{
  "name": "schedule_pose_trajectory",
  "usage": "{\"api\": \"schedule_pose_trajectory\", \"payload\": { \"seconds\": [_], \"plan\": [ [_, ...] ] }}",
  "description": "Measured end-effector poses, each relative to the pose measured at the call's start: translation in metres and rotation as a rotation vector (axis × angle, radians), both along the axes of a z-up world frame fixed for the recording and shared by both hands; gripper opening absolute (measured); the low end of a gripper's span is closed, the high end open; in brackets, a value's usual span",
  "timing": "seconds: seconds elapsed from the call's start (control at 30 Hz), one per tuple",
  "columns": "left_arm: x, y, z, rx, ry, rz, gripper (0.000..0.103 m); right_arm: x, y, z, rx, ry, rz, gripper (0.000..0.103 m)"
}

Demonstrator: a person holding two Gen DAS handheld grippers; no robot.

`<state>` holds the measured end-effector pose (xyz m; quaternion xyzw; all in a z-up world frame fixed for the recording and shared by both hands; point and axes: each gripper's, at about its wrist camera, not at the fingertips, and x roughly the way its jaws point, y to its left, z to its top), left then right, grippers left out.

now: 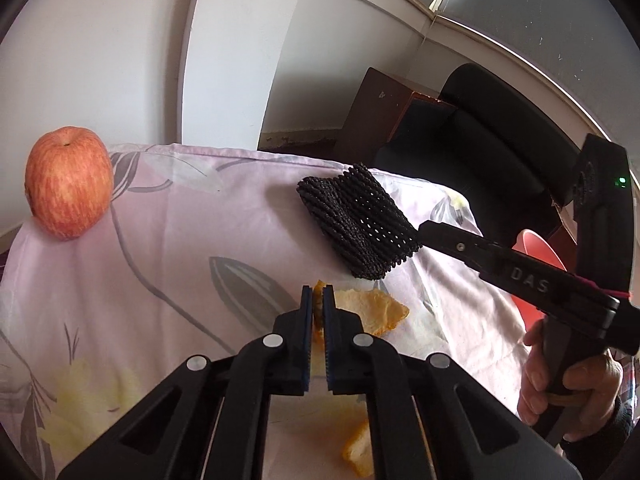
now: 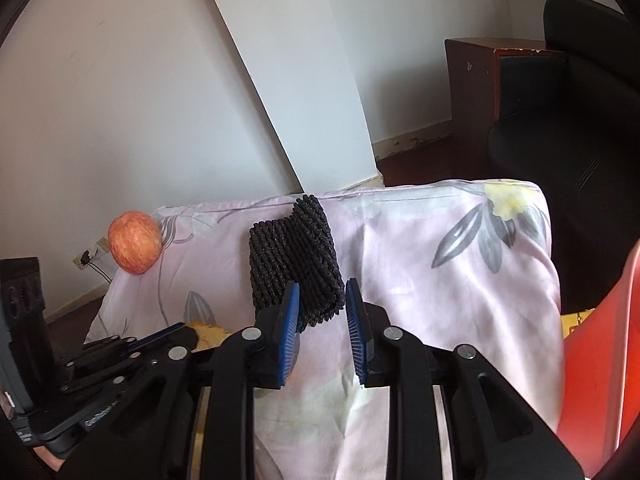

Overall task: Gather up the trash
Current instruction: 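Grasp the black foam net with the right gripper while the left grasps an orange peel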

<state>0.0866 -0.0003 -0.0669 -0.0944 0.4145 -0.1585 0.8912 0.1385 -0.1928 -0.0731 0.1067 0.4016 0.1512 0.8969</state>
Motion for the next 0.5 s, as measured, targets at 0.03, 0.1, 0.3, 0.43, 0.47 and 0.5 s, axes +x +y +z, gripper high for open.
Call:
{"api": "schedule_pose_trajectory", "payload": {
  "seconds": [0.03,0.1,0.3,0.43,0.47,0.5],
  "plan": [
    [-0.002,0.003,0.002,-0.001,-0.003,0.005,0.004,0.004,0.001,-0.003,-0.006,0.007,-0.001,0.024],
    [-0.005,0.010,0.004,-0.006,-0.005,0.011,0.004,0.012,0.004,-0.008,-0.024,0.019,-0.005,0.024],
    [-0.012,0.022,0.008,-0.003,-0.013,0.027,0.004,0.020,0.012,-0.017,-0.044,0.041,0.012,0.024],
    [-0.016,0.024,0.014,-0.007,-0.023,0.036,0.004,0.011,0.014,-0.012,-0.037,0.013,0.017,0.016],
    [-0.017,0.024,0.016,-0.006,-0.027,0.038,0.004,0.007,0.014,-0.009,-0.041,0.005,0.017,0.013],
    [-0.019,0.024,0.018,-0.005,-0.033,0.040,0.004,0.002,0.014,-0.006,-0.040,-0.005,0.018,0.013]
  ]
}}
